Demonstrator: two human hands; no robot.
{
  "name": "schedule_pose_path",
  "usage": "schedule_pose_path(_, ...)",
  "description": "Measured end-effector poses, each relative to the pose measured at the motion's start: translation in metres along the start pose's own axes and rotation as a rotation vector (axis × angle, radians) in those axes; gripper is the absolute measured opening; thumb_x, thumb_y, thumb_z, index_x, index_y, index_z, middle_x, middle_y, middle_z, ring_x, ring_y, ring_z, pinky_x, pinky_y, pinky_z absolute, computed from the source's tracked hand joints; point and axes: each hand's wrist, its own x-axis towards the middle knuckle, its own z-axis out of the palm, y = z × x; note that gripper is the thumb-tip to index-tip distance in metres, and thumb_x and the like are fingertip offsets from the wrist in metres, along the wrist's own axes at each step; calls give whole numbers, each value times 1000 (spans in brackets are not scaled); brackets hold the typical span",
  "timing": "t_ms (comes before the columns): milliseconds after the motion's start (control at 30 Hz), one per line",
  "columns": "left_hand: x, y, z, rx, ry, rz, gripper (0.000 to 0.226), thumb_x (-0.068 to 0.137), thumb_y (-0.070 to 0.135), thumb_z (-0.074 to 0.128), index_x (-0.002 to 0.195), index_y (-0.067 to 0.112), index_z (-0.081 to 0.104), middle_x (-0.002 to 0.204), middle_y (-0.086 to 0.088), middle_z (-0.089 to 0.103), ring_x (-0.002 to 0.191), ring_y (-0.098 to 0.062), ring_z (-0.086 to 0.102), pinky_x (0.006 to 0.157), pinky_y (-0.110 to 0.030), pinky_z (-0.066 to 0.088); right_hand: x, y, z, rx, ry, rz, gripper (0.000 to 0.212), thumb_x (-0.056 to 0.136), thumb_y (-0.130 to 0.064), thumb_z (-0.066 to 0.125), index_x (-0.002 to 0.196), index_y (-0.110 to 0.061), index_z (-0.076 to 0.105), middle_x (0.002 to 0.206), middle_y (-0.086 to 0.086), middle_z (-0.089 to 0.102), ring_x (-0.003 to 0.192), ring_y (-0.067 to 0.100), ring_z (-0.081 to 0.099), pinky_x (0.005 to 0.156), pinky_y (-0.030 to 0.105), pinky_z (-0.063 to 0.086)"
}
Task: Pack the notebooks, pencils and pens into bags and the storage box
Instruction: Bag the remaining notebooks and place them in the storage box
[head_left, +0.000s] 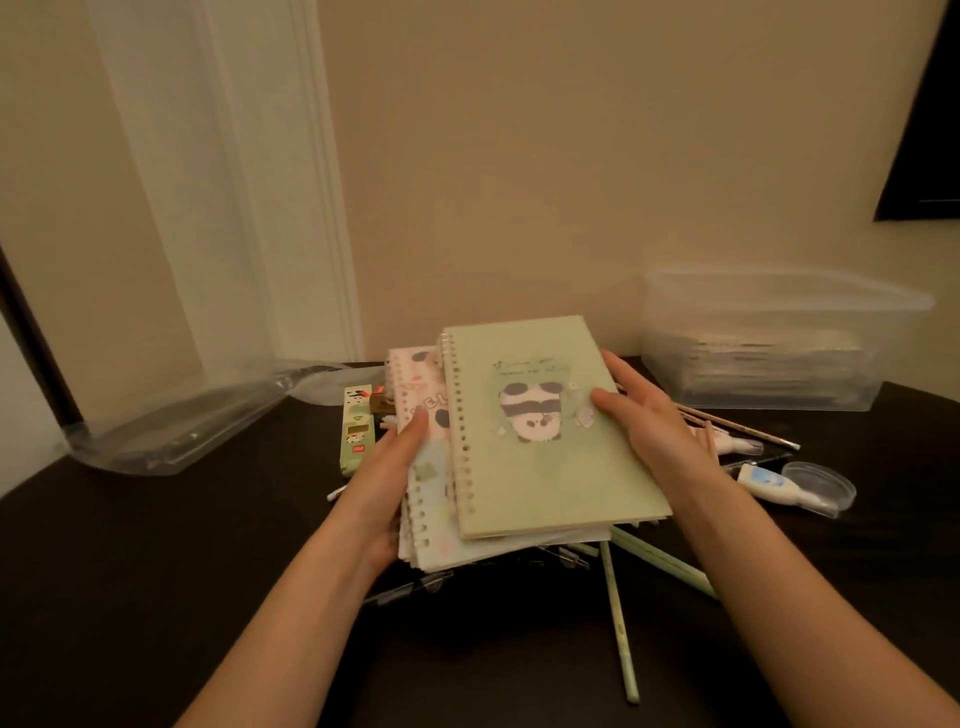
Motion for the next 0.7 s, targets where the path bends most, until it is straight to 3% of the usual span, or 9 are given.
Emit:
schedule_pose_path(100, -5, -2, 3, 4, -35, 28, 41, 93, 44, 42, 115, 15, 60, 97, -9, 73, 81, -22, 72, 57, -32, 58, -4, 3, 5, 12, -15, -13, 47, 98, -4, 42, 136, -31, 44, 94, -11, 65, 60, 1, 67, 48, 15, 49)
schedule_pose_path(200, -7, -3, 5, 49, -59, 75, 58, 76, 50, 52, 124, 19, 57, 109, -8, 70, 96, -25, 68, 73, -39, 58, -8, 6, 13, -4, -78, -29, 53, 97, -3, 43, 138, -36, 39, 101, -13, 64, 65, 1, 68, 51, 16, 50)
schedule_pose_path(333, -9, -4, 0, 79, -82, 116, 58, 74, 38, 61, 128, 16, 53, 114, -11, 68, 102, -31, 66, 81, -42, 56, -14, 13, 23, -19, -136, -83, 52, 98, -5, 42, 123, -51, 36, 101, -22, 62, 74, -3, 68, 55, 15, 51)
schedule_pose_path(433, -14, -2, -2, 148, -64, 203, 59, 72, 26, 63, 129, 15, 51, 112, -12, 68, 100, -32, 66, 82, -43, 55, -17, 12, 23, -38, -146, -109, 55, 98, -12, 47, 134, -50, 30, 124, -22, 52, 100, -4, 63, 72, 20, 55)
schedule_pose_path(467, -17, -1, -1, 179, -67, 256, 58, 72, 25, 63, 128, 16, 51, 112, -10, 69, 99, -30, 67, 80, -42, 55, -18, 10, 23, -8, -153, -86, 58, 96, -15, 51, 138, -46, 27, 127, -21, 51, 100, -1, 64, 72, 22, 56)
schedule_pose_path(533, -25, 2, 2, 253, -72, 371, 55, 74, 22, 70, 126, 19, 50, 111, -6, 69, 96, -26, 68, 73, -36, 57, -21, 6, 22, 80, -207, -26, 62, 89, -23, 61, 141, -36, 32, 124, -13, 60, 92, 12, 70, 67, 27, 57)
schedule_pose_path(633, -39, 8, 4, 346, -117, 462, 56, 71, 29, 67, 124, 26, 47, 113, -2, 68, 95, -24, 68, 69, -30, 57, -34, -3, 22, 88, -267, -43, 41, 73, -33, 63, 112, -26, 55, 92, -7, 74, 78, 14, 72, 60, 26, 56)
schedule_pose_path(700, -46, 9, 4, 380, -141, 468, 50, 76, 28, 66, 121, 31, 45, 113, -1, 66, 95, -22, 68, 69, -29, 57, -42, -6, 22, 85, -257, -85, 33, 71, -33, 62, 103, -26, 57, 84, -10, 74, 75, 12, 72, 57, 23, 55)
